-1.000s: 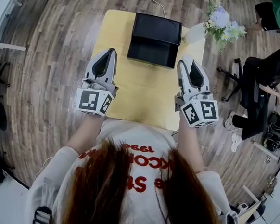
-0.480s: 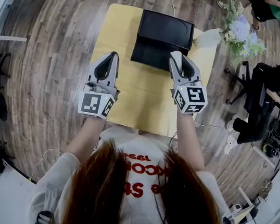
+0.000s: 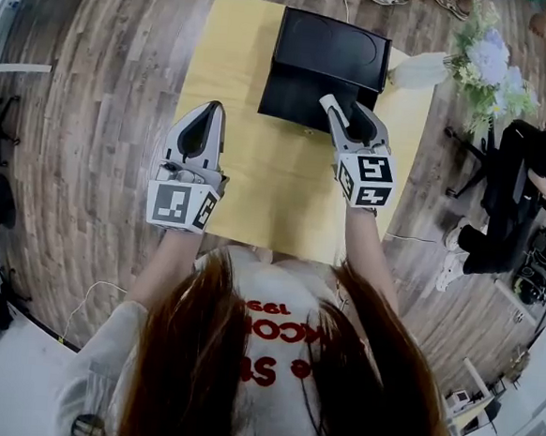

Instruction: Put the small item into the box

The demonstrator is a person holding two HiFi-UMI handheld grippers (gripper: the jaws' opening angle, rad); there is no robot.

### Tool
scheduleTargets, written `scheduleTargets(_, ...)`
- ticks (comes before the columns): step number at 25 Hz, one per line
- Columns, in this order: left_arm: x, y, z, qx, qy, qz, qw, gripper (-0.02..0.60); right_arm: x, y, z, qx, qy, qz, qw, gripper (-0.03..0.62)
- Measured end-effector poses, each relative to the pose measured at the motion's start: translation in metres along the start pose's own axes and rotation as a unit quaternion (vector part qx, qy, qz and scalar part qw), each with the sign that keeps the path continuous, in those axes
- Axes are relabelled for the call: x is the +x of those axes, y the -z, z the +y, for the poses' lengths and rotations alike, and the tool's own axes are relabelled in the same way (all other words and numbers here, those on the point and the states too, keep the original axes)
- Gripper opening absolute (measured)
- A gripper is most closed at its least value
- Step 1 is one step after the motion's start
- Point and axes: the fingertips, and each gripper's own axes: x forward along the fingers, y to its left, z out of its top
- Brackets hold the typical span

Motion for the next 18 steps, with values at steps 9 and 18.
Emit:
scheduleTargets(9, 0.001, -0.028, -0.007, 0.006, 0.007, -0.034, 0.9994, 0.008, -0.045, -0.062, 0.001, -0.005, 0.015, -0.103, 0.995, 0.009)
scheduleTargets(18, -0.011, -0.071, -0.020, 0.022, 0.018, -0.075, 0.9968, 0.008, -0.112, -0.116, 0.008, 0.019, 0.026, -0.180, 0.983, 0.005)
